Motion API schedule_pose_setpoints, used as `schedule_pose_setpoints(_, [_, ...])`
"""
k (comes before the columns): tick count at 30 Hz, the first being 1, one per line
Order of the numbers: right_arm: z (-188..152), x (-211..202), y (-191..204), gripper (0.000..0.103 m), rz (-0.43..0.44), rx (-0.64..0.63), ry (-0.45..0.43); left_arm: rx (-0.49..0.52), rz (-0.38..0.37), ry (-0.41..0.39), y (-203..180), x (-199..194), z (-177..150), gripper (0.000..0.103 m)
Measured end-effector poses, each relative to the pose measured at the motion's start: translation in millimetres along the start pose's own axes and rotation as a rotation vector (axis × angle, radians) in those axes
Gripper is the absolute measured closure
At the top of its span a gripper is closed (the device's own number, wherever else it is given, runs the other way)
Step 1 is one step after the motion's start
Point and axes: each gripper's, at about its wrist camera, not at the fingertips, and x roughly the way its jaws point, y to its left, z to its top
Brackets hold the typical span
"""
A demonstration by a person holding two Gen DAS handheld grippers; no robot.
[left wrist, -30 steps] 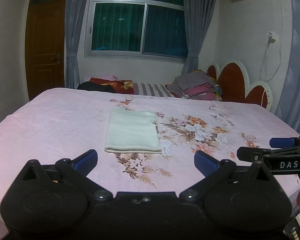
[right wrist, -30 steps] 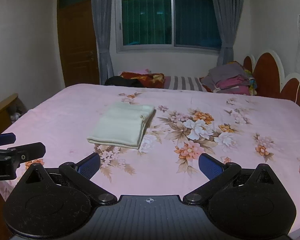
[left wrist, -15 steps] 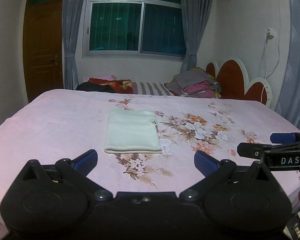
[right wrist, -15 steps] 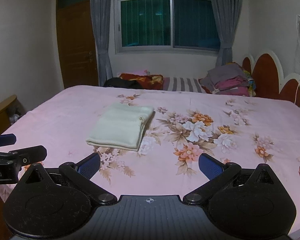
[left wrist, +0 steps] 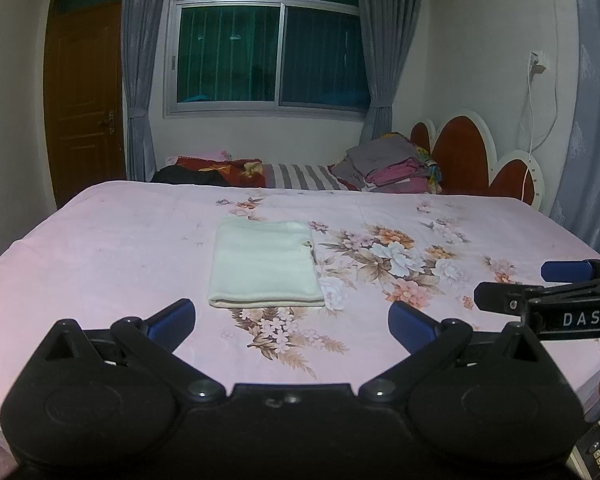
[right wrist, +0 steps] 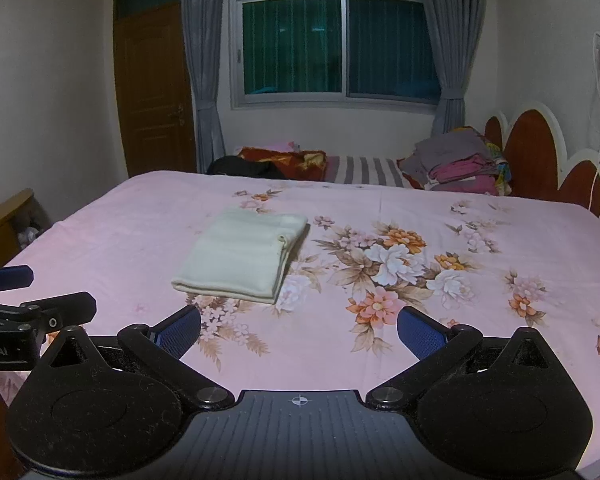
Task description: Fold small clothes
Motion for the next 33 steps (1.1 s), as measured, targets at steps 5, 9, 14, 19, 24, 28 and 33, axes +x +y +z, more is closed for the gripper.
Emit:
schedule_pose_setpoints(5, [-0.1, -0.7, -1.2, 0.0, 0.0, 0.001, -0.003, 0.003, -0.001, 0.001, 1.3, 0.6, 0.1, 0.0])
schedule_pose_setpoints(9, [0.0, -0.7, -2.1, 0.0, 0.001, 0.0, -0.002, 0.005, -0.002, 0.001, 1.9, 1.6, -0.5, 0.0])
schedule_pose_setpoints(14, [0.3, -0.6, -2.0, 0.0, 0.0, 0.001, -0.002, 0.014, -0.006, -0.004, 3.2, 2.3, -0.2, 0.0])
schedule_pose_setpoints(19, [0.6, -0.8, -3.9, 0.0, -0.001, 0.001, -0.003, 0.02, -0.008, -0.006, 7.7, 2.2, -0.6, 0.0])
schedule_pose_setpoints(24, [-0.1, -0.1, -3.6, 0.0, 0.0, -0.002, -0.003, 0.023, -0.008, -0.004, 8.0, 2.7, 0.1, 0.0])
schedule_pose_setpoints(28, [-0.7, 0.2, -2.6, 0.0, 0.0, -0.003, -0.003, 0.026, -0.013, -0.005, 10.7, 3.2, 0.7, 0.0])
schedule_pose_setpoints(33, [-0.8, 0.4, -2.0, 0.0, 0.001, -0.003, -0.003, 0.028, -0.017, -0.006, 13.5, 3.2, 1.3, 0.0])
